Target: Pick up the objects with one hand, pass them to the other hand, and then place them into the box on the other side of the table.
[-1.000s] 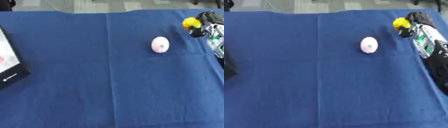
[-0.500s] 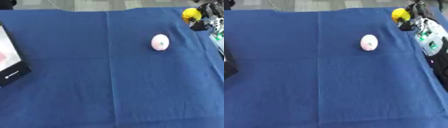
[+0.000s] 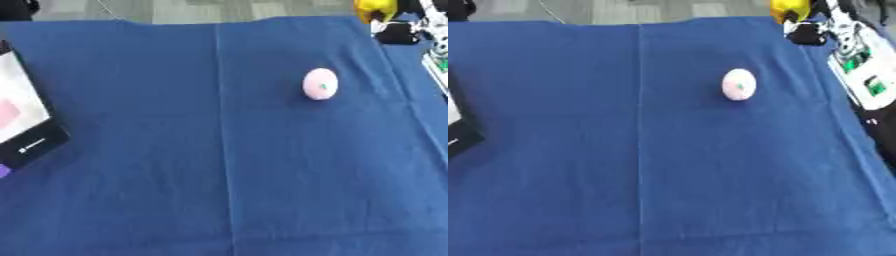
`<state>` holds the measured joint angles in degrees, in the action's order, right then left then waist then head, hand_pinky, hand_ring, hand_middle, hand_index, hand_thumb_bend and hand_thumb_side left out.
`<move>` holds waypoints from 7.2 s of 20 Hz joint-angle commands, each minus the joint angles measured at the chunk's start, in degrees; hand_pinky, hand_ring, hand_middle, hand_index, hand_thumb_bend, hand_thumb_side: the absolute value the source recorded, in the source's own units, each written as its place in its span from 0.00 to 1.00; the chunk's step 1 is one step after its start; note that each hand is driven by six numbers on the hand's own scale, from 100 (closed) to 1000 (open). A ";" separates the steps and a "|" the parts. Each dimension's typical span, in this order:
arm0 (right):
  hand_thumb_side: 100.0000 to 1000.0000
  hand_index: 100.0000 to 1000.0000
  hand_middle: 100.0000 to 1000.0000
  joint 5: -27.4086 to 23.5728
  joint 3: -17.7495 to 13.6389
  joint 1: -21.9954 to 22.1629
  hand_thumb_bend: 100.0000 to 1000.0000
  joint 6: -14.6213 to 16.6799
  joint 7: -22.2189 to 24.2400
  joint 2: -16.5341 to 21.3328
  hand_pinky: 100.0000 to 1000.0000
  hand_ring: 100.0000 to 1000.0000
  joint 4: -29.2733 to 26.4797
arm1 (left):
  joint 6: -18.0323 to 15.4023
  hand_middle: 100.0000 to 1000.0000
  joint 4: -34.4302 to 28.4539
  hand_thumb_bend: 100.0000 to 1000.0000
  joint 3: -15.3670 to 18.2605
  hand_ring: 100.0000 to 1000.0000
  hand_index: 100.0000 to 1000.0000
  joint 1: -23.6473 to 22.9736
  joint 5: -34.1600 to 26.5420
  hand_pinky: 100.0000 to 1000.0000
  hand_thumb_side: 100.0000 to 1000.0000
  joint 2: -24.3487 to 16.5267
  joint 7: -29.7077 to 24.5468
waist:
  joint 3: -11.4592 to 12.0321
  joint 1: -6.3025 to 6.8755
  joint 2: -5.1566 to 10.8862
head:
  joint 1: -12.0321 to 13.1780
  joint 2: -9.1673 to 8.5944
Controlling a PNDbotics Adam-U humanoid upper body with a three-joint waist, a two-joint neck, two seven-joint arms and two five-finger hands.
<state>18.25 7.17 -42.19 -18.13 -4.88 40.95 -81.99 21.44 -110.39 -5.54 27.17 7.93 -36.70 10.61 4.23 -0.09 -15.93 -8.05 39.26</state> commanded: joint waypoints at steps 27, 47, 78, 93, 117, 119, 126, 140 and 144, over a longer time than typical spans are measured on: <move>0.13 0.43 0.43 -3.88 5.56 2.88 0.00 6.49 -2.76 -18.15 0.70 0.54 -6.42 | -8.70 0.70 -4.20 0.33 -16.06 0.65 0.72 23.61 3.51 0.68 0.47 0.94 -20.93 | 0.54 1.20 5.03 | 1.91 3.24; 0.18 0.43 0.43 -2.14 8.56 4.88 0.00 9.55 -3.99 -23.05 0.70 0.54 -5.44 | -1.55 0.71 -4.20 0.33 -22.07 0.67 0.74 31.02 15.69 0.70 0.49 8.31 -36.92 | 1.18 1.53 5.37 | 1.91 4.56; 0.21 0.43 0.43 -3.83 11.36 5.89 0.00 16.21 -2.72 -25.07 0.70 0.53 -5.80 | -5.58 0.74 15.61 0.30 -26.89 0.72 0.79 33.03 30.97 0.74 0.41 14.42 -45.46 | 1.60 1.56 5.25 | 2.93 4.82; 0.17 0.43 0.43 -4.31 13.14 7.36 0.00 21.08 0.41 -24.09 0.70 0.55 -6.76 | -8.62 0.75 20.18 0.33 -25.40 0.74 0.81 33.24 37.55 0.75 0.27 15.23 -46.79 | 1.04 1.27 5.21 | 3.71 4.65; 0.09 0.41 0.43 -3.17 15.35 7.17 0.00 22.04 1.02 -23.77 0.69 0.55 -9.36 | -7.69 0.75 25.62 0.32 -25.73 0.73 0.81 33.02 38.22 0.75 0.28 17.97 -44.97 | 0.62 1.20 5.15 | 4.82 4.68; 0.08 0.41 0.43 -2.94 15.50 7.16 0.00 22.24 1.00 -23.75 0.69 0.55 -9.62 | -7.77 0.75 26.20 0.33 -25.83 0.74 0.81 33.00 38.57 0.75 0.28 18.19 -44.82 | 0.63 1.22 5.16 | 5.00 4.60; 0.06 0.41 0.44 -1.92 15.90 7.12 0.00 22.93 1.39 -23.72 0.69 0.55 -10.28 | -7.98 0.75 27.44 0.34 -25.81 0.74 0.82 33.06 40.22 0.75 0.28 18.78 -44.04 | 0.59 1.22 5.16 | 5.25 4.38; 0.05 0.41 0.44 -1.89 16.36 7.09 0.00 23.72 2.29 -23.84 0.69 0.55 -10.66 | -8.67 0.72 29.20 0.22 -25.90 0.71 0.78 32.81 38.01 0.73 0.26 19.81 -43.17 | 0.30 1.37 5.03 | 5.15 4.82; 0.05 0.41 0.45 -1.48 16.28 7.15 0.00 23.23 2.27 -23.81 0.69 0.55 -10.40 | -8.82 0.70 28.11 0.21 -26.16 0.69 0.76 32.72 34.30 0.72 0.27 19.66 -42.62 | 0.37 1.43 5.00 | 4.97 4.86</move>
<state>16.43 23.37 -34.24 5.21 -2.72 16.42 -90.77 12.68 -80.94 -32.00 58.86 43.55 -16.72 -32.53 4.61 0.75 -12.64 -3.02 43.74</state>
